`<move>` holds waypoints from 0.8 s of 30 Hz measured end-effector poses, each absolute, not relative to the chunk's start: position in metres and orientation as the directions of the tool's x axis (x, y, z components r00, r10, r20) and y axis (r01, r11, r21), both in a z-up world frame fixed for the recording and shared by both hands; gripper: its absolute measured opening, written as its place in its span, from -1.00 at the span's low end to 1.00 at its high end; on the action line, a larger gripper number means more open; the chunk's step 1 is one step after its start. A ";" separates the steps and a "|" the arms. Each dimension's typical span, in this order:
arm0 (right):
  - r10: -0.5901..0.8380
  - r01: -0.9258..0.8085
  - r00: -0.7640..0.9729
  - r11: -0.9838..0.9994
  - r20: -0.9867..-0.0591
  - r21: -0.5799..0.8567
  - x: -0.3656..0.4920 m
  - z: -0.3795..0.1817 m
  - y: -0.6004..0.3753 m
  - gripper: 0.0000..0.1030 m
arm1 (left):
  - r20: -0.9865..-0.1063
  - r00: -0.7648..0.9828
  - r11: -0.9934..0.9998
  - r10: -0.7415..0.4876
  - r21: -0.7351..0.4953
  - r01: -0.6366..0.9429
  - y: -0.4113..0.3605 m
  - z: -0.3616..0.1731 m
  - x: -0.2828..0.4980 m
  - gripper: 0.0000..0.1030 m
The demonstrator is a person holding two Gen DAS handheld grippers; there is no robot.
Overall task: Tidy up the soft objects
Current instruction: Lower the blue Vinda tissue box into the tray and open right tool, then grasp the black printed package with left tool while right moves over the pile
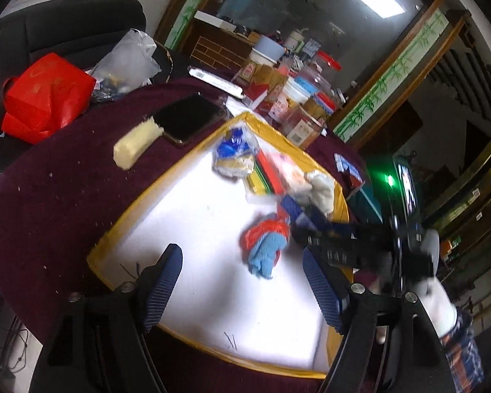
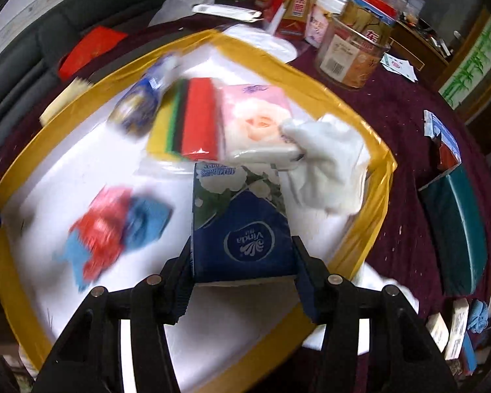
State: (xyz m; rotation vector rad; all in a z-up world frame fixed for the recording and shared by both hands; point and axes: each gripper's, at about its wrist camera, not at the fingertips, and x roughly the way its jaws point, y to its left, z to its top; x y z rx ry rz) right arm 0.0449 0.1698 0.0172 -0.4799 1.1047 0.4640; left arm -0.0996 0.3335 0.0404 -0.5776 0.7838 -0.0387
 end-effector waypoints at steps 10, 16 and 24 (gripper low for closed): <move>0.237 -0.553 0.457 0.831 -0.857 -0.065 0.020 0.070 0.123 0.59 | -0.664 0.685 0.861 -0.299 -0.498 -0.107 0.299 0.042 -0.099 0.55; 0.228 -0.414 0.664 0.905 -0.712 -0.096 -0.038 0.116 0.024 0.63 | -0.650 0.684 0.874 -0.330 -0.484 -0.038 0.266 0.054 -0.112 0.55; 0.035 -0.022 0.811 0.999 -0.584 0.029 -0.096 0.127 -0.158 0.91 | -0.629 0.664 0.889 -0.405 -0.441 0.124 0.198 0.074 -0.124 0.70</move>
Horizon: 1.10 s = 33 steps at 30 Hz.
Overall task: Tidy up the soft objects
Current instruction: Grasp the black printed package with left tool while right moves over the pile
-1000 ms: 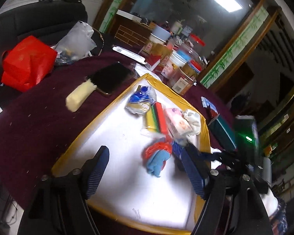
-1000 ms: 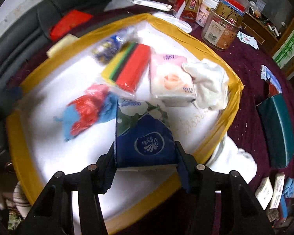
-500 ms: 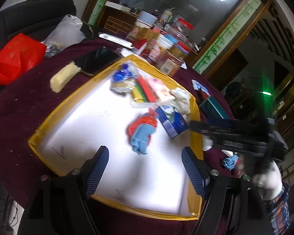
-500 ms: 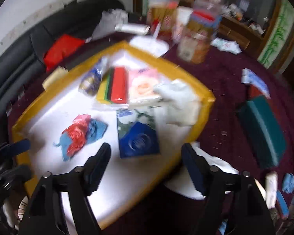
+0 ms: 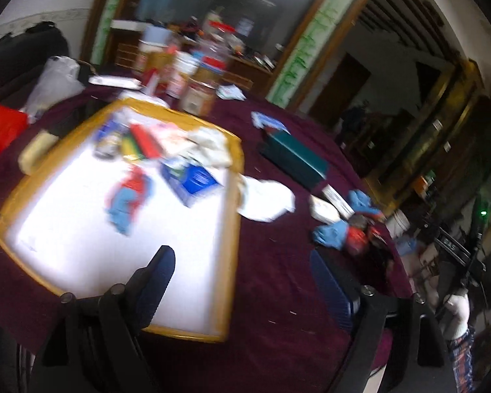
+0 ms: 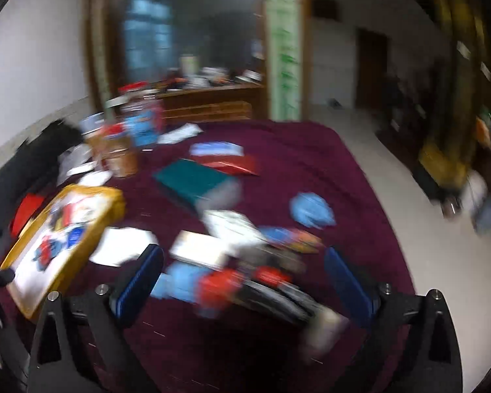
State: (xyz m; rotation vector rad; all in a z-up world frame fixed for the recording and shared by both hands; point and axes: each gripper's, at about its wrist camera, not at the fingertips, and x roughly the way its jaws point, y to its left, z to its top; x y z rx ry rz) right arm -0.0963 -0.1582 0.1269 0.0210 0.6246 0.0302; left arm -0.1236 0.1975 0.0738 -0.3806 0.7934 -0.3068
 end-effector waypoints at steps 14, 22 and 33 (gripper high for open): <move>0.217 0.092 0.697 0.918 -0.684 0.386 -0.070 0.050 -0.277 0.91 | -0.733 0.506 0.890 -0.455 -0.392 0.233 0.096 0.055 -0.127 0.70; 0.774 -0.330 0.344 0.629 -0.531 0.704 -0.042 0.029 -0.201 0.92 | -0.748 0.497 0.898 -0.440 -0.383 0.219 0.091 0.057 -0.122 0.70; 0.808 -0.319 0.490 0.516 -0.328 0.795 -0.054 0.022 -0.235 0.91 | -0.754 0.415 0.850 -0.509 -0.363 0.383 0.024 0.053 -0.120 0.69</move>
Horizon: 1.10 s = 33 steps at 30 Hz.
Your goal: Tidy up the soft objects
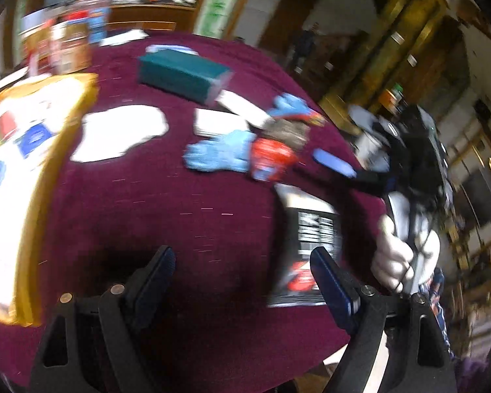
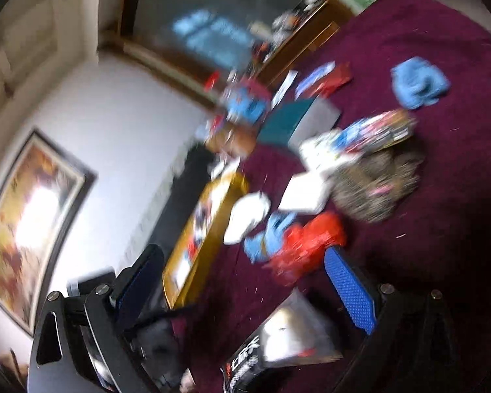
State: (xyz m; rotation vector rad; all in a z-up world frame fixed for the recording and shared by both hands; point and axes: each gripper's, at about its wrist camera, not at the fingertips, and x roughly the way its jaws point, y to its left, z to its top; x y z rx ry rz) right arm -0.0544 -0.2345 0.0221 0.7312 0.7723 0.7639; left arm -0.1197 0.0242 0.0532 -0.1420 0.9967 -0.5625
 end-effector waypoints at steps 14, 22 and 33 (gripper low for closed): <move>0.740 -0.197 0.589 0.522 -0.325 0.830 -0.053 0.014 -0.269 0.91 | -0.815 0.401 0.834 -0.418 -0.169 0.525 -0.091 0.019 -0.093 0.61; 0.735 -0.121 0.609 0.457 -0.298 0.881 -0.049 -0.001 -0.289 0.91 | -0.760 0.400 0.837 -0.513 -0.338 0.430 -0.023 0.031 -0.092 -0.19; 0.625 -0.060 0.577 0.674 -0.525 0.737 -0.041 0.009 -0.261 0.91 | -0.626 0.535 0.820 -0.568 -0.484 0.305 0.102 0.070 -0.131 -0.19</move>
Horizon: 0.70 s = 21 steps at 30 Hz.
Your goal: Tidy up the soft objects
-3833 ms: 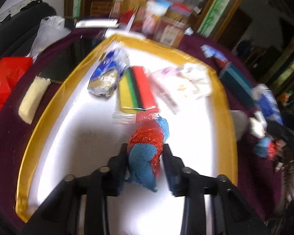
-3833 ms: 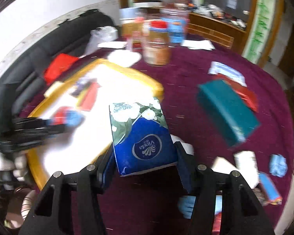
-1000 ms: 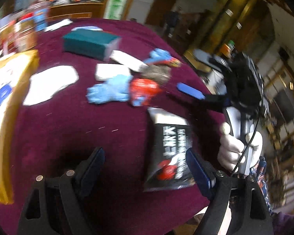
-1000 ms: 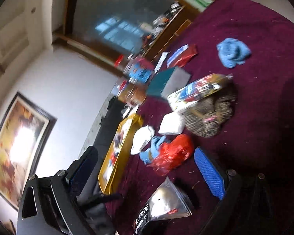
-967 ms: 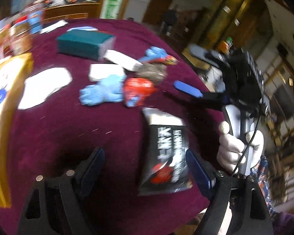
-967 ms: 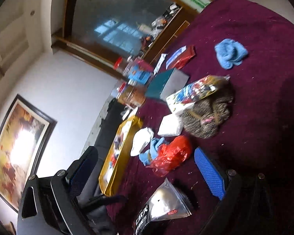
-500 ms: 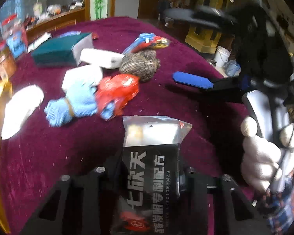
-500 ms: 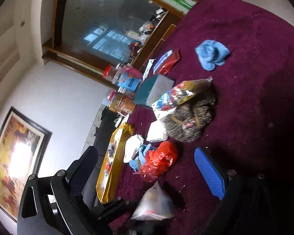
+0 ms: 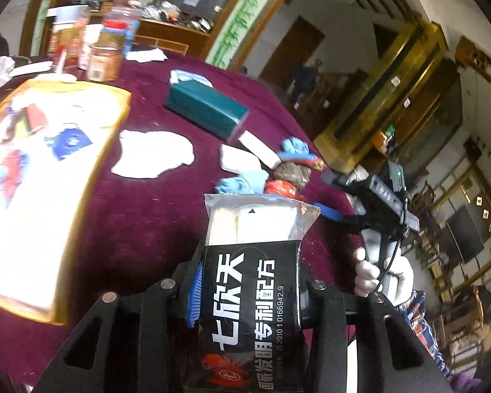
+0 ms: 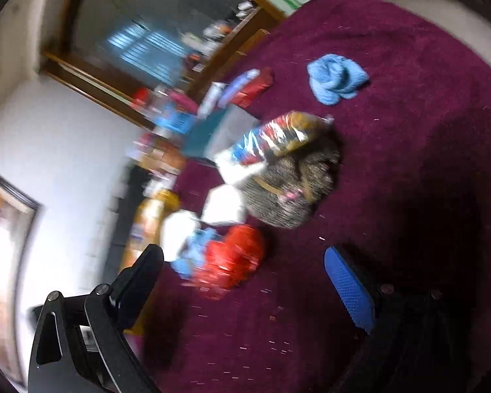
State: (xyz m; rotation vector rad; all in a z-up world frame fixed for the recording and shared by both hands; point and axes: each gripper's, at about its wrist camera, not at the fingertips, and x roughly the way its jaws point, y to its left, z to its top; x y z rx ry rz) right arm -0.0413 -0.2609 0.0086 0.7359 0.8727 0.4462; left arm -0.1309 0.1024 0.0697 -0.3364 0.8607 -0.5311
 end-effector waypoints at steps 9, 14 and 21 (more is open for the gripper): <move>0.447 -0.062 0.537 0.867 -0.716 0.495 -0.035 0.029 -0.195 0.19 | -0.601 0.573 0.814 -0.558 -0.532 0.234 0.148 0.063 -0.129 -0.19; 0.376 -0.024 0.501 0.906 -0.779 0.422 -0.027 0.012 -0.174 -0.24 | -0.589 0.627 0.829 -0.510 -0.531 0.175 0.185 0.066 -0.132 -0.18; 0.309 -0.017 0.591 0.928 -0.745 0.372 -0.050 0.041 -0.181 -0.24 | -0.639 0.691 0.883 -0.338 -0.470 -0.004 0.252 0.058 -0.124 -0.18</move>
